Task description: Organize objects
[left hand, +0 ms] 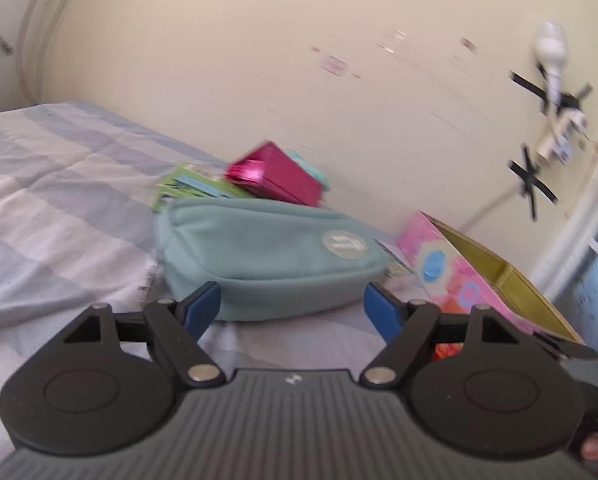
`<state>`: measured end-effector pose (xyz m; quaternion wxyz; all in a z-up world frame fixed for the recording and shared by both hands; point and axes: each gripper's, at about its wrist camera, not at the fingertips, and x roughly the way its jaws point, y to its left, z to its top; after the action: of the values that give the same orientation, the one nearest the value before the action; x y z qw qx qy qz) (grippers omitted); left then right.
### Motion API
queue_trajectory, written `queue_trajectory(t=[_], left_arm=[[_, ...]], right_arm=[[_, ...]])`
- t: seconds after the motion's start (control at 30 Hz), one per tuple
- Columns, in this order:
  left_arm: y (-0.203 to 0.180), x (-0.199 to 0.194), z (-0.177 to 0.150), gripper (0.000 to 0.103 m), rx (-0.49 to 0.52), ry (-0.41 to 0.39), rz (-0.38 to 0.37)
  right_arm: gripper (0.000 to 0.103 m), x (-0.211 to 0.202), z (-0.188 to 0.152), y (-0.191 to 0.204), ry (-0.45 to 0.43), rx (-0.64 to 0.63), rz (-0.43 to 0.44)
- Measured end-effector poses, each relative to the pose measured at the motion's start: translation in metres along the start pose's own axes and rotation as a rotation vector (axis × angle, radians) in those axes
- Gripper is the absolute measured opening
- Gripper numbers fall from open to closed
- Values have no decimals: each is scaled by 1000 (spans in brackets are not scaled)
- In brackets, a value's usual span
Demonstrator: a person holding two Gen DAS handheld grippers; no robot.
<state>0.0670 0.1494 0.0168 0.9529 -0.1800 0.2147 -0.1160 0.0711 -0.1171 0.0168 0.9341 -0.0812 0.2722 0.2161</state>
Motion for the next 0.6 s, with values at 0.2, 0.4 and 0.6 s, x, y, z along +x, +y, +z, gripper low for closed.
queue_trajectory(t=[0.2, 0.4, 0.6], left_arm=[[-34, 4, -12, 80, 106, 116, -163], [-78, 16, -26, 80, 149, 241, -337], [-121, 30, -47, 76, 261, 345, -404]], right_arm=[[96, -58, -40, -22, 68, 41, 33], [103, -92, -71, -51, 91, 156, -8], [95, -104, -83, -48, 80, 161, 23]])
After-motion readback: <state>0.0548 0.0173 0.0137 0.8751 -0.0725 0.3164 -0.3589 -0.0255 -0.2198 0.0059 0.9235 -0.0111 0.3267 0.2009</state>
